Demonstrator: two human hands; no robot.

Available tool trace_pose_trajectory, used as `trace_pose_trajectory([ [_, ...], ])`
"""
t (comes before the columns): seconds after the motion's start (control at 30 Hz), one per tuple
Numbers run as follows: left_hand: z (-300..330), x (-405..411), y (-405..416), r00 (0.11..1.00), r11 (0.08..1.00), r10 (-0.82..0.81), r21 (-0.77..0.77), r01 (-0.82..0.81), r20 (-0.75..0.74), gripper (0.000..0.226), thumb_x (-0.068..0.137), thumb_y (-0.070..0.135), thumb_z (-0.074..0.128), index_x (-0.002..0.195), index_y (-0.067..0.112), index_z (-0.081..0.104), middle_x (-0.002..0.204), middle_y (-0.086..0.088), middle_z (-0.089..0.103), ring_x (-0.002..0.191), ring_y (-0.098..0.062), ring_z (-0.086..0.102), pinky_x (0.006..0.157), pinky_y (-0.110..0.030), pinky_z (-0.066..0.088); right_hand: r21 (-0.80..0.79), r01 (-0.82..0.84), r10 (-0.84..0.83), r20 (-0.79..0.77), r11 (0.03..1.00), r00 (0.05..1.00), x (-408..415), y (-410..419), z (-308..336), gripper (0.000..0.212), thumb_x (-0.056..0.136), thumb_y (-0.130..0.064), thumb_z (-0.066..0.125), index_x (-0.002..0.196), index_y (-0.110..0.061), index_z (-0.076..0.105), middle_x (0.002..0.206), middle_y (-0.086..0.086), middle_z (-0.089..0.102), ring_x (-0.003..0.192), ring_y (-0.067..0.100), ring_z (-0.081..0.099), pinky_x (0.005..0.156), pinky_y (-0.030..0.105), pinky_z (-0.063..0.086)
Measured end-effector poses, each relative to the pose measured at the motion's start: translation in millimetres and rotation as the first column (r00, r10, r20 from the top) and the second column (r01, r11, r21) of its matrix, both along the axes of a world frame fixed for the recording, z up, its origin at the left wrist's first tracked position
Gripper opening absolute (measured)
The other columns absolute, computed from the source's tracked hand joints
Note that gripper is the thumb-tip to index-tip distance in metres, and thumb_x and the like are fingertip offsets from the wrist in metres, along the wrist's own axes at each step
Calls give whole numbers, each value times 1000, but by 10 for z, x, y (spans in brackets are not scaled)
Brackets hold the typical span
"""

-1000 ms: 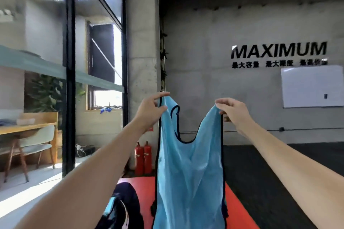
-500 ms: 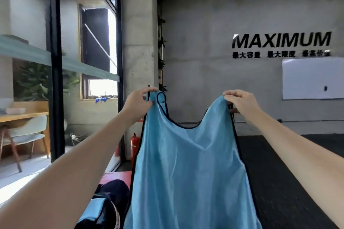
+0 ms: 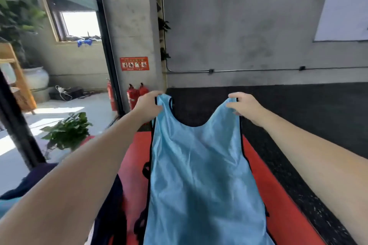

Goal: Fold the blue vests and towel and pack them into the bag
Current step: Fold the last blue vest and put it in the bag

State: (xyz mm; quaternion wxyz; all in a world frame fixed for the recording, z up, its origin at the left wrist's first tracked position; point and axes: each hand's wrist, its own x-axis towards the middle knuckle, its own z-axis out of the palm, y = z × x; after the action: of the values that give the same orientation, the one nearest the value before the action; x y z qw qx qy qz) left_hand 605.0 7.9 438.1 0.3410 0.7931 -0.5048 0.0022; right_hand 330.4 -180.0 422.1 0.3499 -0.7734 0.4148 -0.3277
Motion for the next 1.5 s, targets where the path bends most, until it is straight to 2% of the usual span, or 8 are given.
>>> trace_pose_trajectory([
  [0.13, -828, -25, -146, 1000, 917, -24, 399, 18, 9, 66, 88, 25, 71, 148, 15, 47, 147, -7, 51, 127, -25, 54, 98, -25, 41, -35, -53, 34, -403, 998, 914, -8, 5, -718, 43, 88, -30, 67, 128, -14, 64, 123, 2, 61, 100, 23, 62, 89, 34, 51],
  [0.23, -1300, -276, 70, 998, 891, -48, 449, 59, -36, 56, 90, 26, 67, 143, 16, 52, 147, -3, 52, 128, -24, 53, 94, -23, 39, -74, -115, 56, -549, 991, 834, -145, 192, -1136, 31, 92, -30, 64, 116, -11, 68, 122, 7, 66, 101, 28, 65, 84, 35, 50],
  [0.5, -2024, -1214, 1329, 942, 905, -209, 313, 289, -263, 35, 93, 22, 67, 127, 30, 66, 128, 10, 60, 110, -5, 55, 66, -4, 44, 116, -247, 273, -410, 962, 870, -771, 1420, -1868, 19, 93, -26, 71, 110, -19, 71, 103, -8, 70, 96, 8, 66, 76, 13, 45],
  [0.63, -2188, -1625, 1846, 943, 914, -238, 273, 299, -234, 26, 88, 27, 73, 113, 34, 74, 107, 21, 67, 96, 9, 60, 87, -14, 48, 123, -272, 299, -353, 954, 887, -1020, 2054, -2090, 8, 91, -27, 72, 98, -31, 71, 96, -13, 71, 76, -5, 62, 67, 7, 45],
  [0.73, -2394, -1829, 2143, 929, 916, -230, 257, 307, -290, 21, 85, 26, 78, 106, 26, 77, 94, 20, 68, 71, 15, 57, 63, -7, 44, 148, -335, 366, -375, 931, 851, -1189, 2453, -2217, 7, 86, -35, 76, 90, -36, 70, 87, -18, 70, 75, -9, 62, 69, 10, 45],
  [0.9, -2585, -1856, 2251, 936, 879, -331, 322, 351, -117, 36, 82, 44, 78, 112, 25, 74, 110, 13, 69, 105, -1, 58, 93, -18, 43, 58, -464, 424, -520, 884, 742, -1214, 2682, -2302, 27, 85, -39, 77, 109, -28, 72, 99, -16, 67, 91, -2, 60, 77, 9, 42],
  [1.07, -2702, -1848, 2249, 943, 896, -333, 314, 315, 4, 16, 94, 30, 67, 106, 22, 74, 104, 10, 68, 104, -9, 57, 95, -30, 47, -26, -481, 361, -626, 876, 691, -1148, 2702, -2454, 18, 92, -35, 67, 109, -30, 72, 98, -13, 57, 99, 13, 58, 86, 30, 48],
  [1.5, -2642, -1797, 2086, 931, 968, -125, 164, 190, -342, 14, 97, 16, 61, 94, 21, 73, 93, 15, 72, 86, 7, 62, 71, -1, 40, 42, -429, 399, -458, 902, 794, -1010, 2658, -2409, 18, 91, -42, 70, 104, -36, 59, 102, -18, 63, 93, 2, 61, 87, 30, 53],
])
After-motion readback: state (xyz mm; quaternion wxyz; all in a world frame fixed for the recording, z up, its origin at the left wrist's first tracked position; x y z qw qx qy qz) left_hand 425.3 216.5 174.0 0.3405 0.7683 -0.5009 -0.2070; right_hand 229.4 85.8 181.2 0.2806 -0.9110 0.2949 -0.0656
